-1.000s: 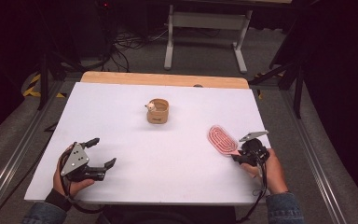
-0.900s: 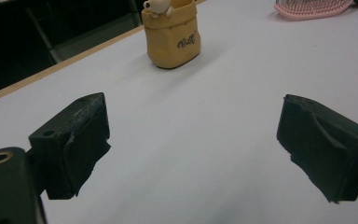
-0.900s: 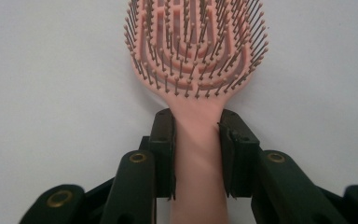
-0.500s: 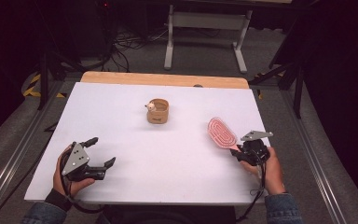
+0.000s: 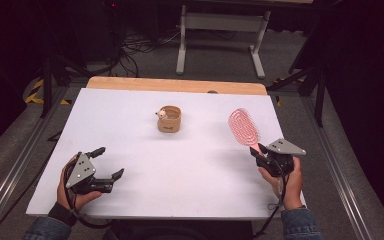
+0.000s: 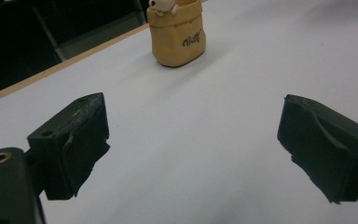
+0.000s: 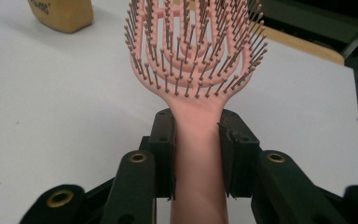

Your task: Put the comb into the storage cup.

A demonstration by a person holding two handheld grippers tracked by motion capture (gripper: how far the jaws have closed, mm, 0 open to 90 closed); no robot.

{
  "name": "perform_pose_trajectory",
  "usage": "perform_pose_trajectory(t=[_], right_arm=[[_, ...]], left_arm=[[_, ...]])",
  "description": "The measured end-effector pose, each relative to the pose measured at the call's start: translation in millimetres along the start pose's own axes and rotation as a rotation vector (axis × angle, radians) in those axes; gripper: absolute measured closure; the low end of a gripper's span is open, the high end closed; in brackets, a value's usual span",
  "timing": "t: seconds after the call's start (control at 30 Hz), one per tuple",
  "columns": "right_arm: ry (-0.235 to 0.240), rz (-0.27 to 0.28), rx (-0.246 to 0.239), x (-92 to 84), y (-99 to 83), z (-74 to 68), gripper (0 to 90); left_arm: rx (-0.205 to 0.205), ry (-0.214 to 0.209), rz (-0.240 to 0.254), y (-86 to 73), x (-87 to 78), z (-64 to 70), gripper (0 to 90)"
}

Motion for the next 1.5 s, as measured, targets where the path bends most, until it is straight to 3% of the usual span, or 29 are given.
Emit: perform_pose_trajectory(t=[0.2, 0.6, 1.0, 1.17, 1.5], right_arm=[[-0.017, 0.083, 0.031, -7.4, 11.4, -0.4, 69.3], [-0.031, 0.18, 0.034, -16.0, 24.5, -8.4, 69.3], [-0.028, 0.221, 0.044, -19.1, 29.0, -12.3, 69.3], [-0.012, 0.241, 0.074, -22.1, 32.8, -19.3, 69.3], [-0.001, 0.276, 0.059, -26.4, 37.9, -30.2, 69.3]], left_arm=[[0.001, -0.004, -0.001, 0.0, 0.3, 0.4, 10.0], [-0.001, -0.008, 0.0, 0.0, 0.7, 0.8, 10.0], [-0.003, -0.01, 0.003, 0.2, 0.7, 0.8, 9.9], [-0.001, -0.013, -0.001, 0.1, 0.8, 1.3, 9.9], [0.0, -0.017, -0.002, 0.0, 1.2, 1.6, 9.9]])
Point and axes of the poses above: each handheld gripper's, and its own axes: x roughly forward along the jaws, y roughly out of its top, z roughly to its right, the point moved 10 cm from there along x, roughly forward along the jaws, and after that the axes turned 13 degrees about -y, right-handed, at the moved point
